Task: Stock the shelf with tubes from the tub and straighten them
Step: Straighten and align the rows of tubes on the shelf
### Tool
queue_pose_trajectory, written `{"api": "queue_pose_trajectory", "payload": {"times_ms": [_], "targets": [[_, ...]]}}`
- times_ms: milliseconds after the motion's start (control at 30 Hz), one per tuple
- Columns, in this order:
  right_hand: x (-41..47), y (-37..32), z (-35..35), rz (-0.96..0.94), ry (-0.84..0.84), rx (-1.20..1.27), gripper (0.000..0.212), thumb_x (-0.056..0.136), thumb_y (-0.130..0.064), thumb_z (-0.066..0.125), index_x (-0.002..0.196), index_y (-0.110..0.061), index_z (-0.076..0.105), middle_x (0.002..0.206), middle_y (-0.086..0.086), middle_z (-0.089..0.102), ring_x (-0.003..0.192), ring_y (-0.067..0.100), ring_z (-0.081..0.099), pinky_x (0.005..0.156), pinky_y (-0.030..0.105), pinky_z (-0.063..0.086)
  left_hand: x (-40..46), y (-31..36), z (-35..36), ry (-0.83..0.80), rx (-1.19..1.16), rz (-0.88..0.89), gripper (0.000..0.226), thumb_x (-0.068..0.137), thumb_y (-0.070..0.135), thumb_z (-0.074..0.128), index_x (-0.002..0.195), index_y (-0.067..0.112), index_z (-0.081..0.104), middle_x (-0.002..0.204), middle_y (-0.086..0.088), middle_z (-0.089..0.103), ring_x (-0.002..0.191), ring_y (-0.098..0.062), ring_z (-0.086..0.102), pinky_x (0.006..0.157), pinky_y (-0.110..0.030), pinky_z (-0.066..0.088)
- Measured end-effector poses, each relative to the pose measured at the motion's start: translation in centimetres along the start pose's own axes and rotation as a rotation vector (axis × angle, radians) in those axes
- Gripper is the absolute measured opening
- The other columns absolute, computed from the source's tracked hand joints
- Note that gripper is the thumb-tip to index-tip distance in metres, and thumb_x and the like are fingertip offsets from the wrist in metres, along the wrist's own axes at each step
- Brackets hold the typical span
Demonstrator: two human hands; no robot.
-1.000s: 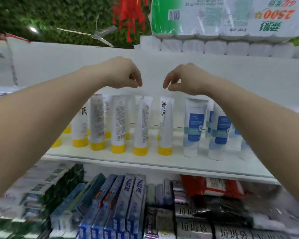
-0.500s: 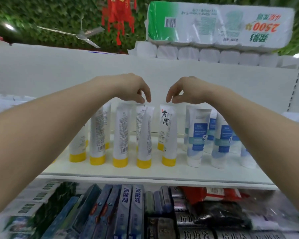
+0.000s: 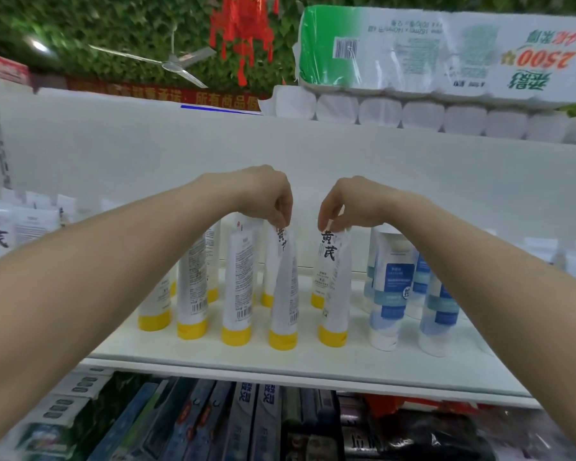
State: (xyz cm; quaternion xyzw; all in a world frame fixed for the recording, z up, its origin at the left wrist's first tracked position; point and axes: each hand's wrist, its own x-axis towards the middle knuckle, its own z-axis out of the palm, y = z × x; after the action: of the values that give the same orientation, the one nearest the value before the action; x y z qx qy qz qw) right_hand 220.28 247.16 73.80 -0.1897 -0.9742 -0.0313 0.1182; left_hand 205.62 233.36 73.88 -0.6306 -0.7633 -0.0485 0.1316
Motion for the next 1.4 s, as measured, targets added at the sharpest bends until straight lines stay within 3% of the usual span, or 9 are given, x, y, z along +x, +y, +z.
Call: {"api": "queue_pose_trajectory", "payload": {"times_ms": [167,567,700,800,900,1033,1233,1333,1400], "targets": [[0.0,0.1,-0.2,0.000,-0.008,0.033,0.033,0.080,-0.002,0.068,0.084,-0.034,0.076,0.092,-0.005,0.073,0.064,-0.010,0.059,0.076,0.024,0.054,0.4,0.0,0.1,0.027,-0.046,0.027,0.018,0.079,0.016,0.074,0.083,0.034,0.071,0.087,0.012,0.070,0.085,-0.003,0.063,0.080,-0.025,0.051],[-0.8,-0.2,-0.7,0.041,-0.026,0.044,0.030,0.081,-0.005,0.069,0.087,-0.034,0.075,0.097,-0.007,0.071,0.085,0.006,0.063,0.085,0.028,0.052,0.4,0.2,0.5,0.099,-0.087,0.075,0.023,0.081,0.010,0.072,0.088,0.031,0.074,0.092,0.011,0.070,0.077,0.003,0.057,0.072,-0.019,0.041],[-2.2,-0.5,-1.8,-0.006,0.124,0.057,0.026,0.086,-0.012,0.060,0.095,-0.032,0.075,0.099,-0.006,0.071,0.095,0.012,0.063,0.089,0.025,0.048,-0.9,-0.1,-0.4,0.182,-0.098,0.090,0.021,0.088,0.015,0.065,0.101,0.029,0.073,0.100,0.013,0.068,0.093,-0.008,0.058,0.082,-0.021,0.041],[-3.4,-0.7,-2.0,-0.036,0.179,0.065,0.024,0.087,-0.017,0.060,0.096,-0.035,0.073,0.098,-0.004,0.070,0.097,0.013,0.061,0.089,0.025,0.045,-2.5,0.0,-0.9,0.277,-0.118,0.090,0.019,0.090,0.019,0.061,0.102,0.029,0.073,0.097,0.011,0.068,0.086,-0.007,0.056,0.075,-0.022,0.037],[-4.7,-1.4,-1.6,-0.039,0.154,0.071,0.031,0.085,-0.013,0.056,0.097,-0.037,0.071,0.091,-0.008,0.071,0.096,0.011,0.061,0.089,0.027,0.047,-4.2,0.7,-0.8,0.343,-0.184,0.064,0.017,0.093,0.027,0.057,0.102,0.027,0.072,0.091,0.009,0.070,0.088,-0.009,0.060,0.075,-0.025,0.040],[-6.5,-2.4,-1.2,-0.060,0.128,0.072,0.059,0.073,0.005,0.039,0.096,-0.037,0.073,0.091,-0.014,0.071,0.099,0.003,0.060,0.088,0.021,0.045,-6.1,1.8,0.0,0.345,-0.232,0.019,0.021,0.095,0.038,0.052,0.104,0.030,0.070,0.084,0.012,0.070,0.091,-0.010,0.061,0.078,-0.027,0.044],[-8.4,-2.9,-1.8,-0.094,0.051,0.112,0.045,0.079,-0.001,0.053,0.098,-0.037,0.074,0.100,-0.017,0.071,0.099,-0.001,0.060,0.078,0.008,0.038,-8.7,2.8,0.4,0.280,-0.234,-0.017,0.028,0.095,0.048,0.047,0.107,0.033,0.067,0.090,0.013,0.070,0.096,-0.011,0.060,0.088,-0.032,0.046],[-9.1,-3.0,-1.9,-0.117,-0.003,0.106,0.034,0.083,-0.009,0.061,0.101,-0.035,0.074,0.104,-0.018,0.070,0.099,-0.002,0.060,0.082,0.008,0.037,-9.4,3.0,0.2,0.224,-0.262,-0.010,0.026,0.098,0.031,0.043,0.110,0.036,0.066,0.096,0.015,0.069,0.100,-0.011,0.057,0.086,-0.027,0.042],[-9.3,-3.0,-1.7,-0.121,0.010,0.103,0.030,0.085,-0.012,0.062,0.102,-0.034,0.074,0.106,-0.018,0.069,0.098,-0.002,0.059,0.081,0.007,0.036,-9.7,3.1,0.0,0.189,-0.266,0.006,0.039,0.093,0.013,0.041,0.110,0.037,0.066,0.100,0.014,0.069,0.099,-0.008,0.056,0.083,-0.021,0.039]]}}
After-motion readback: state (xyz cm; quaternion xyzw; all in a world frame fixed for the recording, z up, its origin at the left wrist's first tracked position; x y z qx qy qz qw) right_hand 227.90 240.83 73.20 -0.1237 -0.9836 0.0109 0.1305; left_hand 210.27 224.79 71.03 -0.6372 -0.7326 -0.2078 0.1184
